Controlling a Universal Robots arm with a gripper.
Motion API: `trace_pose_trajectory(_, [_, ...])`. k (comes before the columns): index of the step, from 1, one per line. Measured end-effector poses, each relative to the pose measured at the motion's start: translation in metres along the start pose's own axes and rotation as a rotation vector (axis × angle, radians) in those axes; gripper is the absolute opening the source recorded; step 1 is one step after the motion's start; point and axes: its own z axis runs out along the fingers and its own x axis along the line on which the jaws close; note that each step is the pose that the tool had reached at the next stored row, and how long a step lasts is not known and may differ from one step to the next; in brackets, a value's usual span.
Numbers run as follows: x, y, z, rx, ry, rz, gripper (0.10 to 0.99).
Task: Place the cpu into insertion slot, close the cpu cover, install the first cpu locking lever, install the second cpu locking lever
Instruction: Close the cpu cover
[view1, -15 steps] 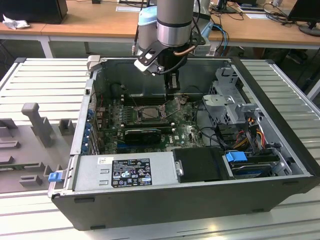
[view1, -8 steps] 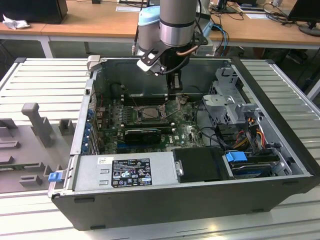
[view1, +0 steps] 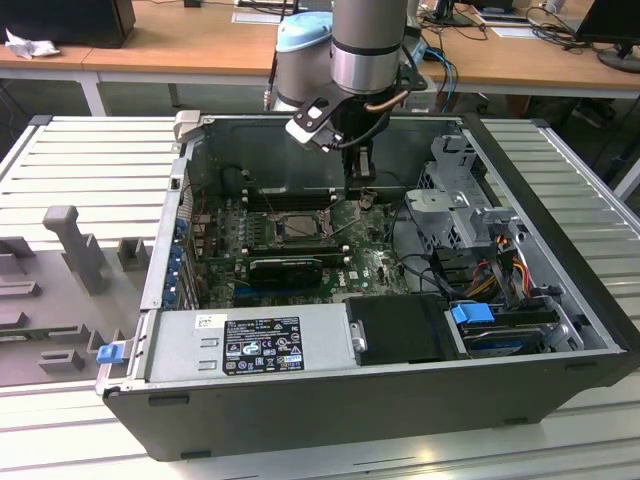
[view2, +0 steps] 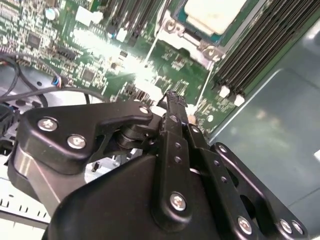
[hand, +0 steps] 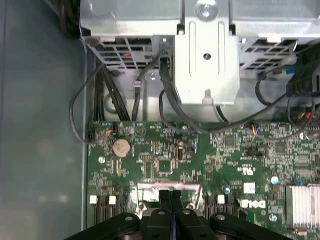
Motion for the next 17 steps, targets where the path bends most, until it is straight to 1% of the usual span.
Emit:
trace_pose_trajectory(1, [0.0000,0.0035,0.0020,0.000,0.0001,0.000,0.106])
trace_pose_trajectory(6, [-0.0005,0.0049,0.0100,0.000,0.0007,0.000,0.106])
trace_pose_trajectory(7, [-0.0007,0.0064,0.0102,0.000,0.0048,0.000,0.106])
trace_pose_trajectory(8, [-0.0007,0.0094,0.0104,0.002,0.0074,0.001,0.106])
trace_pose_trajectory(10, [-0.0006,0.0236,0.0115,0.017,0.0083,-0.002,0.106])
trace_pose_trajectory(11, [-0.0005,0.0261,0.0124,0.017,0.0088,-0.005,0.106])
trace_pose_trajectory(12, [-0.0006,0.0273,0.0151,0.017,0.0090,-0.013,0.106])
trace_pose_trajectory(15, [-0.0007,0.0269,0.0204,0.018,0.0108,-0.029,0.106])
trace_pose_trajectory(17, [-0.0008,0.0263,0.0211,0.021,0.0108,-0.033,0.106])
